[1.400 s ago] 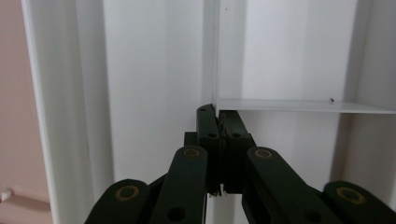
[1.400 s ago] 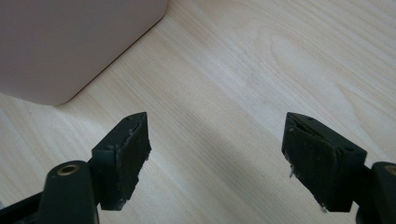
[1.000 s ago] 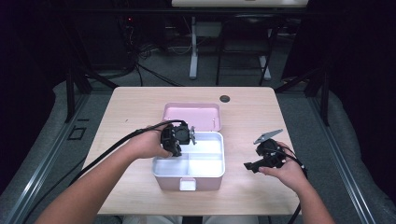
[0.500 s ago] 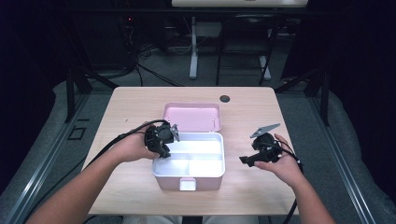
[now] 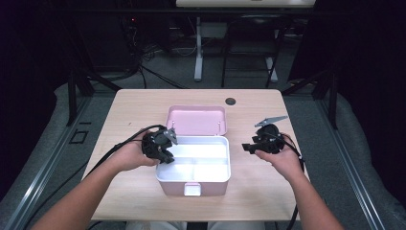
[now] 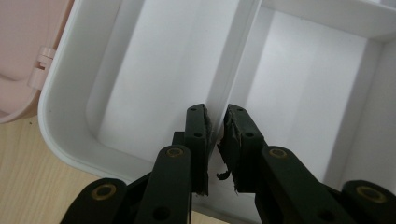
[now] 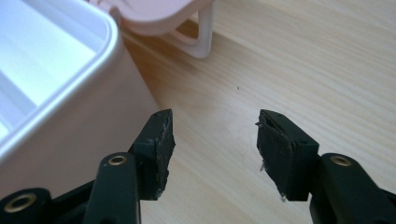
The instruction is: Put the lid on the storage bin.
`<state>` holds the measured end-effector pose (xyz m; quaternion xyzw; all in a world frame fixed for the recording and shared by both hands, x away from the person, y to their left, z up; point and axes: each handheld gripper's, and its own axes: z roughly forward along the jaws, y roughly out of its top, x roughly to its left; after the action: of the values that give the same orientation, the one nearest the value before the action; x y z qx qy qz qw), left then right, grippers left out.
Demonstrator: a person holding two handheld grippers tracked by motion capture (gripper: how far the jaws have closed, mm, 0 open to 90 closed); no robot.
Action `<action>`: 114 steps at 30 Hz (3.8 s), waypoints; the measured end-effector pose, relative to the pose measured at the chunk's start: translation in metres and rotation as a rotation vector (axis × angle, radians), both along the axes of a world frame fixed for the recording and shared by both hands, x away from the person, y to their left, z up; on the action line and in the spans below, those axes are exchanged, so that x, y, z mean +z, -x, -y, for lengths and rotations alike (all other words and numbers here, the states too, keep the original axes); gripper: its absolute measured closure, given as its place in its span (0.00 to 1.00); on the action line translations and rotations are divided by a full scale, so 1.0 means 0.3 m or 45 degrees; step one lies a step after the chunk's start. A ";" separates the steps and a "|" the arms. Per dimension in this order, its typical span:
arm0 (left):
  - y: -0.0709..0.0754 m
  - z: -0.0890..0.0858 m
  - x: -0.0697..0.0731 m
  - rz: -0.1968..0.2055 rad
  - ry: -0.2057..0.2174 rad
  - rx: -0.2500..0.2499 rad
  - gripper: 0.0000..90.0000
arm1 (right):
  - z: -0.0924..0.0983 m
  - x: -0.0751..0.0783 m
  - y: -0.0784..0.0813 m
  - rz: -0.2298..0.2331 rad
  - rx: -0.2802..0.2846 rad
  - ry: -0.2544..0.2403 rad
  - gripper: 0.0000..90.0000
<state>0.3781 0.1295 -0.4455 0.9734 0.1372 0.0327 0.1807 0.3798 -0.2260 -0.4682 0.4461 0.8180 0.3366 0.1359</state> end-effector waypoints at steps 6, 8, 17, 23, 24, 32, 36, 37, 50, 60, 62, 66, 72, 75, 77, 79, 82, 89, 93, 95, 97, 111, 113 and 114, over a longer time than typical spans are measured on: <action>0.001 0.001 0.000 0.004 -0.002 0.002 0.88 | -0.037 0.029 -0.050 0.017 -0.030 -0.040 0.53; 0.002 0.000 -0.001 0.006 0.001 0.003 0.88 | -0.058 0.036 -0.068 0.024 -0.037 -0.040 0.53; 0.002 0.000 0.000 0.005 -0.003 0.001 0.88 | -0.136 0.041 -0.171 0.026 -0.149 -0.123 0.63; 0.001 0.000 -0.001 0.004 0.001 -0.001 0.88 | -0.173 0.029 -0.248 0.012 -0.207 -0.130 0.65; 0.001 0.000 0.000 0.006 -0.003 -0.004 0.88 | -0.178 0.026 -0.258 0.008 -0.209 -0.132 0.65; 0.002 0.000 0.000 0.007 -0.004 -0.005 0.89 | -0.225 0.017 -0.331 -0.025 -0.275 -0.120 0.65; 0.002 0.000 0.000 0.009 -0.006 -0.010 0.89 | -0.239 -0.004 -0.372 -0.051 -0.330 -0.130 0.64; 0.002 -0.001 0.000 0.008 -0.003 -0.010 0.89 | -0.242 -0.010 -0.381 -0.058 -0.337 -0.129 0.64; 0.006 -0.005 -0.002 0.019 0.011 -0.005 0.89 | -0.276 -0.074 -0.432 -0.138 -0.394 -0.157 0.75; 0.004 -0.004 -0.001 0.016 0.004 -0.006 0.89 | -0.269 -0.068 -0.437 -0.179 -0.471 -0.196 0.87; 0.005 -0.004 -0.001 0.019 0.005 -0.006 0.89 | -0.270 -0.063 -0.436 -0.189 -0.494 -0.209 0.88; 0.006 -0.004 -0.001 0.022 0.004 -0.005 0.89 | -0.274 -0.056 -0.434 -0.184 -0.512 -0.208 0.89; 0.005 -0.004 -0.001 0.018 0.007 -0.005 0.89 | -0.281 -0.040 -0.426 -0.157 -0.530 -0.205 0.91; 0.005 -0.004 -0.002 0.018 0.007 -0.004 0.89 | -0.284 -0.032 -0.421 -0.138 -0.533 -0.213 0.92; 0.005 -0.004 -0.002 0.019 0.006 -0.003 0.89 | -0.282 -0.027 -0.417 -0.125 -0.529 -0.210 0.92; 0.005 -0.003 -0.001 0.018 0.006 -0.003 0.89 | -0.284 -0.019 -0.413 -0.112 -0.534 -0.219 0.92; 0.005 -0.003 -0.002 0.018 0.006 -0.002 0.89 | -0.282 -0.005 -0.407 -0.095 -0.533 -0.224 0.93; 0.005 -0.003 -0.002 0.014 0.012 0.007 0.89 | -0.283 0.071 -0.375 0.008 -0.504 -0.239 0.95; 0.006 -0.002 -0.002 0.014 0.010 0.009 0.89 | -0.273 0.110 -0.343 0.065 -0.477 -0.258 0.96; 0.006 -0.002 -0.002 0.014 0.011 0.009 0.89 | -0.269 0.128 -0.324 0.096 -0.459 -0.261 0.96; 0.006 -0.002 -0.002 0.016 0.010 0.010 0.89 | -0.266 0.145 -0.306 0.136 -0.440 -0.264 0.97; 0.016 -0.002 -0.003 0.041 0.013 0.017 0.89 | -0.250 0.213 -0.176 0.283 -0.362 -0.291 0.97; 0.019 -0.002 -0.003 0.048 0.009 0.019 0.89 | -0.248 0.219 -0.158 0.298 -0.348 -0.286 0.97; 0.019 -0.002 -0.003 0.049 0.008 0.020 0.88 | -0.247 0.223 -0.149 0.310 -0.342 -0.285 0.97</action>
<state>0.3723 0.1300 -0.4462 0.9709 0.1414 0.0525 0.1863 0.4246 -0.1519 -0.4014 0.5196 0.6863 0.4556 0.2269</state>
